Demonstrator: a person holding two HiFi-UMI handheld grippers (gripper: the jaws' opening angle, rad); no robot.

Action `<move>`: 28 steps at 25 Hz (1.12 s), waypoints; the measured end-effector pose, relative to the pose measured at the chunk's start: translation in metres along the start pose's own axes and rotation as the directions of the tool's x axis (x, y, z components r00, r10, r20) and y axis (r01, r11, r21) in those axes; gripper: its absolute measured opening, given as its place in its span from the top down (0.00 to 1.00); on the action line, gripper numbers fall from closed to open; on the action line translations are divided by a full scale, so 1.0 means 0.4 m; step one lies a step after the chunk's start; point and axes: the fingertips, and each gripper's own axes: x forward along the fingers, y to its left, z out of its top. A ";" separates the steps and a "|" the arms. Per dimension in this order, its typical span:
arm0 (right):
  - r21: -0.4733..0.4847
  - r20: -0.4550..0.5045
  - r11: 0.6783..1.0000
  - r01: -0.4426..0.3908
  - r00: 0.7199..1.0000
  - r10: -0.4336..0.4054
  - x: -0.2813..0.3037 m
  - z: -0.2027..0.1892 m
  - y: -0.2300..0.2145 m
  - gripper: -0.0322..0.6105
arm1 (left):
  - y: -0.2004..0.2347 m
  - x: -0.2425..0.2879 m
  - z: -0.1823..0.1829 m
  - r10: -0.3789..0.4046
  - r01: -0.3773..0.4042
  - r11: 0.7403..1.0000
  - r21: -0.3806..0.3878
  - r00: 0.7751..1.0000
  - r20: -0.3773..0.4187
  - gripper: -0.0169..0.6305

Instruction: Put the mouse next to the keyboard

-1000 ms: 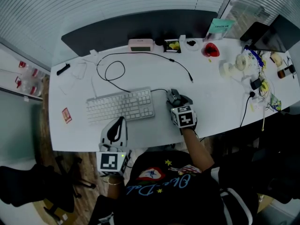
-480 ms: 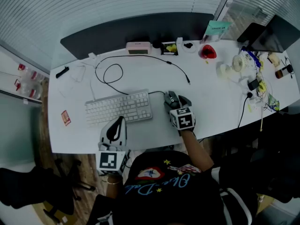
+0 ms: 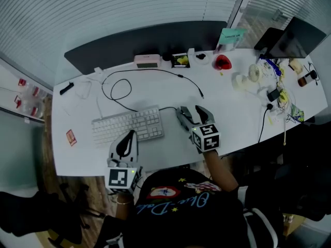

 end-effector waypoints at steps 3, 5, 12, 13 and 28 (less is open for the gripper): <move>-0.004 0.071 1.000 -0.010 0.997 0.010 -0.033 0.056 0.005 0.53 | -0.005 0.009 0.012 -0.005 0.005 1.000 0.010 1.000 0.009 0.97; -0.009 0.126 1.000 -0.003 0.992 0.005 -0.058 0.097 0.004 0.71 | -0.006 0.015 0.025 0.002 -0.002 1.000 0.012 1.000 0.004 0.97; -0.082 0.232 0.996 -0.047 0.971 0.064 -0.123 0.211 0.035 0.86 | -0.013 0.032 0.054 -0.002 0.002 1.000 0.022 1.000 0.018 0.97; -0.089 0.243 0.995 -0.049 0.968 0.069 -0.131 0.223 0.036 0.89 | -0.012 0.034 0.052 -0.003 0.003 1.000 0.018 0.999 0.035 0.97; -0.132 0.253 0.984 -0.118 0.956 0.149 -0.174 0.284 0.060 0.95 | -0.014 0.053 0.061 0.002 -0.003 1.000 0.009 0.998 0.061 0.97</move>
